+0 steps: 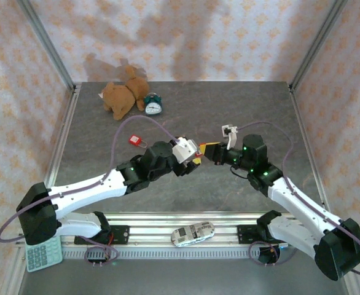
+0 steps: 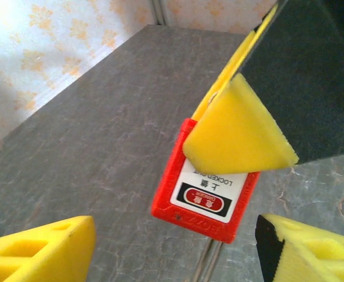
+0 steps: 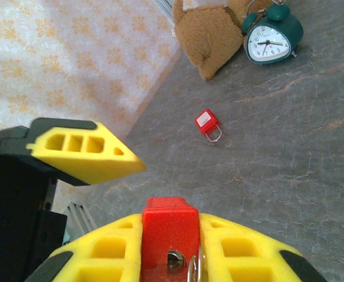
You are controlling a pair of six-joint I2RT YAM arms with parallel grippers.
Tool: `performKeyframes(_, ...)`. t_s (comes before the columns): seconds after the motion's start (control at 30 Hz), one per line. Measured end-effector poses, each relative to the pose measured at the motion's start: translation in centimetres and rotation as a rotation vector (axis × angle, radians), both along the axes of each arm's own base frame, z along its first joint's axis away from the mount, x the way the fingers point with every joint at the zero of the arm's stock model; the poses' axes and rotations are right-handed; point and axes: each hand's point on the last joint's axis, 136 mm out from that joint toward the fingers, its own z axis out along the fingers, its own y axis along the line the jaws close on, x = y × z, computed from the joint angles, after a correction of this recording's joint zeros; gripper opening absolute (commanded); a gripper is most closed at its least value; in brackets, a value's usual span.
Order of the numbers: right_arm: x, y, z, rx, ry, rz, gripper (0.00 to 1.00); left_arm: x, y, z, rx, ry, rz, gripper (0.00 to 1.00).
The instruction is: Unlock with the key
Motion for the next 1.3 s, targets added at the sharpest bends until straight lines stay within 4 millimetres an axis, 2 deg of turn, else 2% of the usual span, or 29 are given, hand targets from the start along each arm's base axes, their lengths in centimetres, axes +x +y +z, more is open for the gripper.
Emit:
performKeyframes(0.13,-0.1,0.1,-0.1,0.003,0.008,0.007,0.18,-0.1,-0.5,-1.0,0.015,0.023,-0.021,0.69)
performKeyframes(0.23,-0.3,0.2,0.0,0.008,0.014,0.016,0.18,0.0,-0.7,-1.3,0.021,0.027,-0.023,0.6)
performKeyframes(0.4,-0.5,0.4,-0.4,0.009,0.035,0.035,0.17,0.2,-1.0,-1.0,0.029,0.025,-0.026,0.59)
performKeyframes(0.5,-0.5,0.5,-0.7,0.006,0.049,0.038,0.17,0.1,-1.0,-1.3,0.038,0.032,-0.035,0.48)
performKeyframes(0.67,-0.5,0.5,-1.0,0.002,0.061,0.042,0.17,-0.2,-1.2,-1.6,0.05,0.036,-0.053,0.43)
performKeyframes(0.9,-0.6,0.5,-1.3,-0.004,0.075,0.043,0.18,-0.3,-1.2,-2.1,0.061,0.047,-0.063,0.26)
performKeyframes(1.0,-0.6,0.5,-1.4,-0.005,0.078,0.044,0.19,-0.3,-1.2,-2.1,0.064,0.05,-0.063,0.24)
performKeyframes(1.13,-0.6,0.5,-1.5,-0.007,0.086,0.039,0.33,-0.3,-1.2,-2.2,0.065,0.05,-0.063,0.2)
performKeyframes(1.2,-0.6,0.4,-1.6,-0.008,0.096,0.031,0.46,-0.2,-1.2,-2.4,0.072,0.052,-0.057,0.19)
performKeyframes(1.3,-0.4,0.0,-1.6,-0.021,0.099,-0.003,0.58,0.1,-1.1,-3.1,0.089,0.059,-0.044,0.19)
